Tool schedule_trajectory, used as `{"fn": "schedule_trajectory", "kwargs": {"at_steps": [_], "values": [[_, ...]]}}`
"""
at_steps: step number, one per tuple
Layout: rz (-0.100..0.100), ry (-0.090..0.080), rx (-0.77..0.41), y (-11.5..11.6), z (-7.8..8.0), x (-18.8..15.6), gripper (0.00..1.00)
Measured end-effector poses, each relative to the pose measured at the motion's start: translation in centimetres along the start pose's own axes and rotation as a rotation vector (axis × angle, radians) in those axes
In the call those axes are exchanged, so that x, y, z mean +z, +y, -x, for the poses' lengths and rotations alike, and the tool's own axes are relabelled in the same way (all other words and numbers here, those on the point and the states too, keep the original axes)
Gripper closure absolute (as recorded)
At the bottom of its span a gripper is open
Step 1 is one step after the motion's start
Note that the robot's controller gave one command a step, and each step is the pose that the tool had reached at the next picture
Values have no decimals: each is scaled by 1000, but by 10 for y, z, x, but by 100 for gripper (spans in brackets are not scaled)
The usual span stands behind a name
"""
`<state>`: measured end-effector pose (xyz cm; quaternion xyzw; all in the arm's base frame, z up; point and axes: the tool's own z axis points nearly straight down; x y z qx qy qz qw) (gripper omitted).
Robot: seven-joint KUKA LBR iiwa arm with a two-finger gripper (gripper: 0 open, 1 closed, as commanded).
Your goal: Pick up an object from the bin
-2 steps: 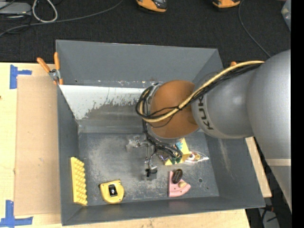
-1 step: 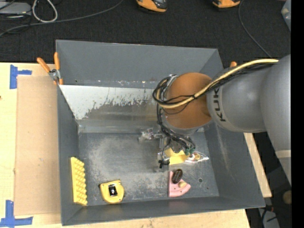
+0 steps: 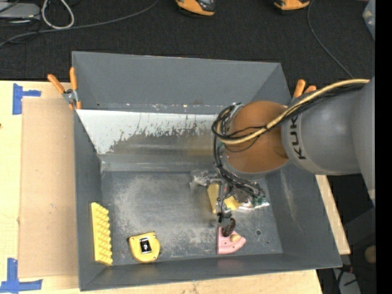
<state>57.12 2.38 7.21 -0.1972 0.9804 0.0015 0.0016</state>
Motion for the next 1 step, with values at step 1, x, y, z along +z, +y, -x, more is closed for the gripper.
{"fn": "schedule_trajectory", "kwargs": {"at_steps": [1], "values": [[2,-1,-216,-62,17,-63,0]]}}
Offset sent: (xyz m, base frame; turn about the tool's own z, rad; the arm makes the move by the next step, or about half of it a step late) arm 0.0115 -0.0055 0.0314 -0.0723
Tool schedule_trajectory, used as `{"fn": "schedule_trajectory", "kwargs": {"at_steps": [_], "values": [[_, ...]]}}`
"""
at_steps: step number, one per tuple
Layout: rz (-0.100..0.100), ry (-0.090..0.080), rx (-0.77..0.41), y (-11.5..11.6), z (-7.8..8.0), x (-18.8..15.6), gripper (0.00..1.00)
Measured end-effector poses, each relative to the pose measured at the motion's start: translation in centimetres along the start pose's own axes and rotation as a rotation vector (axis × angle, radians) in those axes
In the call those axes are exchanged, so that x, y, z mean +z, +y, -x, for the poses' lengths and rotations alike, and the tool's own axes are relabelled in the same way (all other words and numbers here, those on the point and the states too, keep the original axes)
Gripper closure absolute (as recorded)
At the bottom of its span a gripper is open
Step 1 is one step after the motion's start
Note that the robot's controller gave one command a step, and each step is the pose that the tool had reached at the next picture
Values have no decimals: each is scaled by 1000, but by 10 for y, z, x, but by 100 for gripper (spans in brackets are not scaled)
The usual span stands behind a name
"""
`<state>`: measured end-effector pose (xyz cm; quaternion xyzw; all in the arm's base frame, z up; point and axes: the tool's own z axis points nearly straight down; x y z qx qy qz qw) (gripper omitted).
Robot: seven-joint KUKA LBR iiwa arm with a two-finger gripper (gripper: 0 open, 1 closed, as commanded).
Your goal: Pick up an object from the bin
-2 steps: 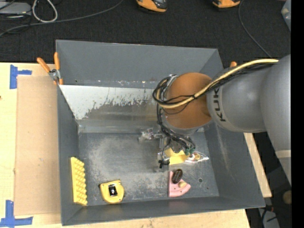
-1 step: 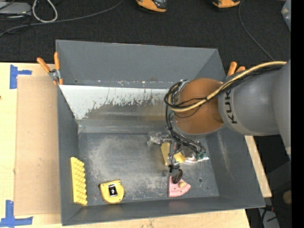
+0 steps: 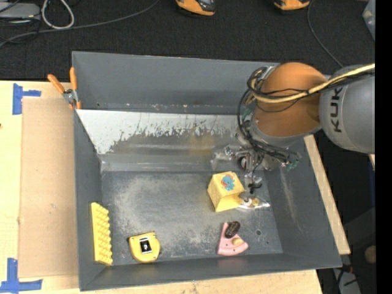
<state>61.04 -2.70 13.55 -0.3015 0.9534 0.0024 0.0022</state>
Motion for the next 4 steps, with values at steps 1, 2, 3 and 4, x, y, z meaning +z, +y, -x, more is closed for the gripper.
{"fn": "schedule_trajectory", "kwargs": {"at_steps": [1,2,3,4], "values": [[6,11,114,29,3,17,0],[13,11,111,35,6,22,0],[14,12,-113,32,10,18,100],[17,12,-126,40,15,18,100]]}}
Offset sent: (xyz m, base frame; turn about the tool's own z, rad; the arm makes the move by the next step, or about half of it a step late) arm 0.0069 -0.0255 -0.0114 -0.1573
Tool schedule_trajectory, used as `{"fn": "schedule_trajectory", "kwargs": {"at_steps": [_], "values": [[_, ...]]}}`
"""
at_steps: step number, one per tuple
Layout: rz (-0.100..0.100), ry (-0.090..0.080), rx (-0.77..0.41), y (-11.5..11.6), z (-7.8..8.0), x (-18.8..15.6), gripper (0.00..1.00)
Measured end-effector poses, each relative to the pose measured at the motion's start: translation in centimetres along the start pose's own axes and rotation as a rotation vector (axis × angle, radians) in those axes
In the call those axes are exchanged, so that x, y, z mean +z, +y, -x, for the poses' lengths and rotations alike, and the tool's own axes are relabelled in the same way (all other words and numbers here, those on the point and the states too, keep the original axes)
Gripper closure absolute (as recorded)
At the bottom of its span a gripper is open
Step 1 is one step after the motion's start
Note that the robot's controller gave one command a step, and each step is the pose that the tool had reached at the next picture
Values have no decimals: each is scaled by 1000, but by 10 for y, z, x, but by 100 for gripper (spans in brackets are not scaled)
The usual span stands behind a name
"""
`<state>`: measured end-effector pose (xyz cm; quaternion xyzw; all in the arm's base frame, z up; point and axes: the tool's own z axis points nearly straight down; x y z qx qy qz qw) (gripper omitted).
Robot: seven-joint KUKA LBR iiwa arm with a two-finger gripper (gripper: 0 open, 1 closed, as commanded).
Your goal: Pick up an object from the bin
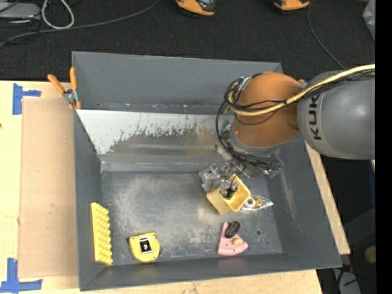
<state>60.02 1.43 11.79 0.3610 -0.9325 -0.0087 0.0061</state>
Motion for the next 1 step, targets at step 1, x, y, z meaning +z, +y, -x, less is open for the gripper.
{"fn": "schedule_trajectory", "kwargs": {"at_steps": [1], "values": [[3,4,-2,10,-4,-60,100]]}}
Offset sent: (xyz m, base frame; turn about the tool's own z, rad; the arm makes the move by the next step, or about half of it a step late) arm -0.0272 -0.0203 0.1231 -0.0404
